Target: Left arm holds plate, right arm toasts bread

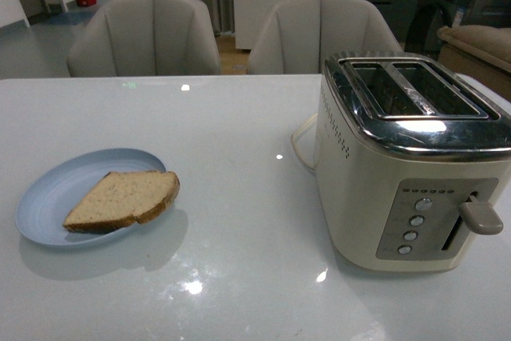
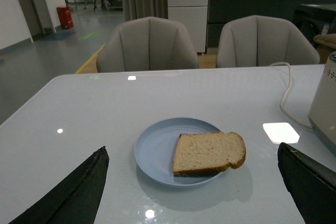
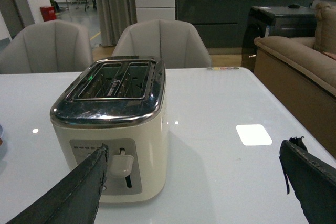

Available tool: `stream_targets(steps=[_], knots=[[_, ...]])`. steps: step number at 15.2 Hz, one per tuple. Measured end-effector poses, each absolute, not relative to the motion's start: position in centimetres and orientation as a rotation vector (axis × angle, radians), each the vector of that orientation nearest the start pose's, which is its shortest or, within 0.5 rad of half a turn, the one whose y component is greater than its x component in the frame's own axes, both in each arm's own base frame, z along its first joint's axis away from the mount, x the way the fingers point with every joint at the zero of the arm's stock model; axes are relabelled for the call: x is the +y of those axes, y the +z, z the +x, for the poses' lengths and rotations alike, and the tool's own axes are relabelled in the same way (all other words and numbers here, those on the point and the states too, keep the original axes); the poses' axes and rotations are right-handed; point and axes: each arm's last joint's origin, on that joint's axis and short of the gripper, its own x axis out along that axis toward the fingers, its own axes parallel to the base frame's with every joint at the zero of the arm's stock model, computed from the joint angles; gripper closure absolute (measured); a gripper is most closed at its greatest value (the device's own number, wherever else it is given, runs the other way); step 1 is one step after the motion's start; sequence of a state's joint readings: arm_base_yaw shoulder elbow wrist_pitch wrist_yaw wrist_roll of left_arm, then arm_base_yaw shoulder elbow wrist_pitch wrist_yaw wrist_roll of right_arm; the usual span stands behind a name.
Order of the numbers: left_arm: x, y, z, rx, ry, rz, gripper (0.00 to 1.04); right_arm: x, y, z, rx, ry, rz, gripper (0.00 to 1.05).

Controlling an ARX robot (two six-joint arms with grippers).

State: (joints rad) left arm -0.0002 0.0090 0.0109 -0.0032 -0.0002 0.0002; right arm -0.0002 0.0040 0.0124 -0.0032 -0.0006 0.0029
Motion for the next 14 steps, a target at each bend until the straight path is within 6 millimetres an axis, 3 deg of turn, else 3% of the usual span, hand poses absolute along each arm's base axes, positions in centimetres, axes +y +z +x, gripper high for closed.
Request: stream_targets(steps=[14], knots=[[0.0,16.62,9.76,0.001,0.0,0.0,0.07,0.0,16.71,9.72,-0.005,0.0,0.003,0.06]])
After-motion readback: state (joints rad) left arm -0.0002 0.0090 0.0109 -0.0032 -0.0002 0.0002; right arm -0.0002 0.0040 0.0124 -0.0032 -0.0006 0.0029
